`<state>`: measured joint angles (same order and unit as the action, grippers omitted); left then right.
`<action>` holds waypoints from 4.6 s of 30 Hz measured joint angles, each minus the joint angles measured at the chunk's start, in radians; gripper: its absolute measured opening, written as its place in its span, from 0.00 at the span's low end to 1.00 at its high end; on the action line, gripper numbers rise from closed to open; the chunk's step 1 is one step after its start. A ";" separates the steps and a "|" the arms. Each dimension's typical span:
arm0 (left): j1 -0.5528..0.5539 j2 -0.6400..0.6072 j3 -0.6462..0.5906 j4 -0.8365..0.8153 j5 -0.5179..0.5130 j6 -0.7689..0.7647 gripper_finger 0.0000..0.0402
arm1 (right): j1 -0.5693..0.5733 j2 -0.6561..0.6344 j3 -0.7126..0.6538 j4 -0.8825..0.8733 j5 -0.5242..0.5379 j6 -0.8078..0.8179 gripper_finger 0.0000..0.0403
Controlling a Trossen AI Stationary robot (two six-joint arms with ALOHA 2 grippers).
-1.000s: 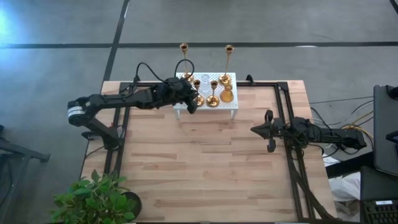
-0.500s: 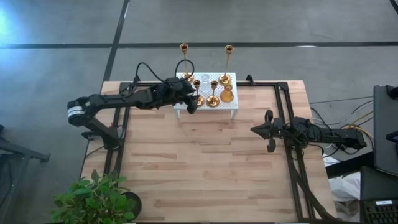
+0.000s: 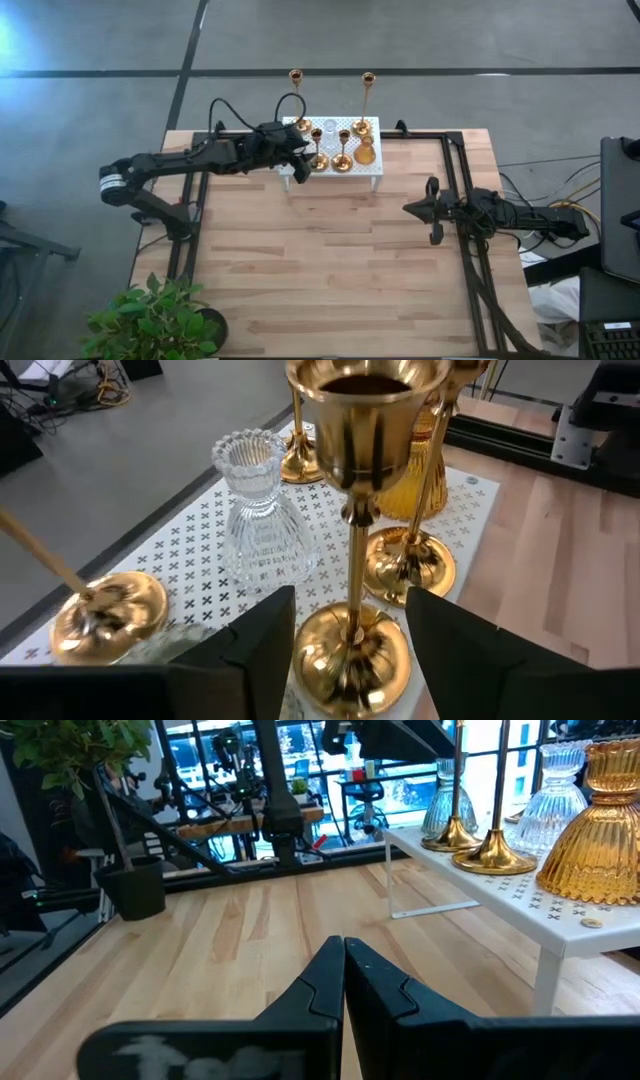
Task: Pick & Place candle stick holders
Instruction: Return to Home Position
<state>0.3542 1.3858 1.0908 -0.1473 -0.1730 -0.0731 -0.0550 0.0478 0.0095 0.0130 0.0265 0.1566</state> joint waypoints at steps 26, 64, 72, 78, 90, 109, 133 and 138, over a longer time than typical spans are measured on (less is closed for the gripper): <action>-0.004 -0.365 0.000 -0.163 0.444 -0.117 0.49 | 0.000 0.000 0.000 0.000 0.000 0.000 0.02; -0.042 -1.383 -1.065 0.298 0.782 0.175 0.49 | 0.000 0.000 0.000 0.000 0.000 0.000 0.02; -0.149 -1.384 -1.082 0.215 0.731 0.375 0.49 | 0.000 0.004 0.000 0.000 0.000 0.000 0.02; -0.383 -1.384 -1.082 0.203 0.416 0.418 0.49 | 0.000 0.004 0.000 0.000 0.000 0.000 0.02; -0.566 -1.384 -1.083 0.182 -0.007 0.324 0.49 | 0.000 0.007 0.000 0.000 0.000 0.000 0.02; -0.361 -1.384 -1.085 0.147 0.183 0.197 0.49 | 0.000 0.007 0.000 0.000 0.000 0.000 0.02; -0.361 -1.384 -1.085 0.147 0.183 0.040 0.49 | 0.000 0.007 0.000 0.000 0.000 0.000 0.02; -0.361 -1.384 -1.085 0.152 0.183 0.018 0.49 | 0.000 0.007 0.000 0.000 0.000 0.000 0.02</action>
<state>-0.0067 0.0013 0.0055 0.0044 0.0105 -0.0555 -0.0547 0.0547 0.0093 0.0128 0.0263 0.1566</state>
